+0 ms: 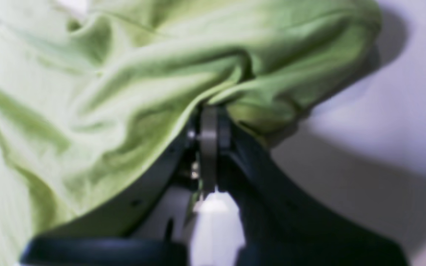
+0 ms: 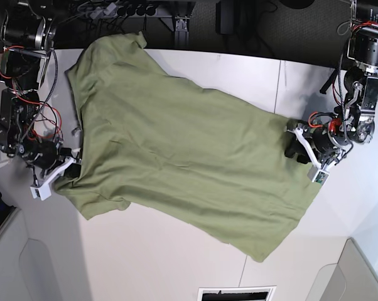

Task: Layout the t-shirt on the table in an organized manner, then fold the t-shirt properly
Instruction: 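Pull the held corners apart with both grippers to spread the shirt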

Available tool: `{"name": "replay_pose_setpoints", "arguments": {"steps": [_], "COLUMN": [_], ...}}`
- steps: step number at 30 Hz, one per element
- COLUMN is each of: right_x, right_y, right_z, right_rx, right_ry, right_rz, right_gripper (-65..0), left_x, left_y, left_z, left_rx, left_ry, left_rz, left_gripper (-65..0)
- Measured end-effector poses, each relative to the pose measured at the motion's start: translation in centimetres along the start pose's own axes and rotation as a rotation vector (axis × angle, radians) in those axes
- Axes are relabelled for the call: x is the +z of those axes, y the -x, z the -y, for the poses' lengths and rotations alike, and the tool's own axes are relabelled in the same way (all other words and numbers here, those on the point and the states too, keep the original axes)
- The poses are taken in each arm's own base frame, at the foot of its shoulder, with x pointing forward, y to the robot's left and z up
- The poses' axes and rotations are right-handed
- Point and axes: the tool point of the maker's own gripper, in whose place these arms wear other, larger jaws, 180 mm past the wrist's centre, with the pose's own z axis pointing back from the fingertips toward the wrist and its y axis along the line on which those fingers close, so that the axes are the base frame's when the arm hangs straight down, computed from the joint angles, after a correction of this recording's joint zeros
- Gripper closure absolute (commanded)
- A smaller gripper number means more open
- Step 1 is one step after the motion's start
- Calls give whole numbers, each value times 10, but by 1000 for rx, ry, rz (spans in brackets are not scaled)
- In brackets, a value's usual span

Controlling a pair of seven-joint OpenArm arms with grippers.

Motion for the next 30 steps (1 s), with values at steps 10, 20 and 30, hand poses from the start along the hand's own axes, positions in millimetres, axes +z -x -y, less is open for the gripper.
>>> {"name": "replay_pose_setpoints", "arguments": {"steps": [10, 20, 30], "right_x": [9, 53, 76], "right_y": [-50, -22, 107], "right_z": [-15, -76, -76], "right_rx": [38, 176, 172], "right_ry": [-27, -175, -172], "right_rz": [18, 13, -163], "right_gripper": [0, 0, 0], "left_x": [16, 49, 71], "left_y": [33, 16, -8], "left_z": [57, 75, 21], "left_rx": [33, -139, -92], "left_ry": [129, 132, -14], "left_rz": [7, -5, 65], "left_gripper": [-284, -284, -284]}}
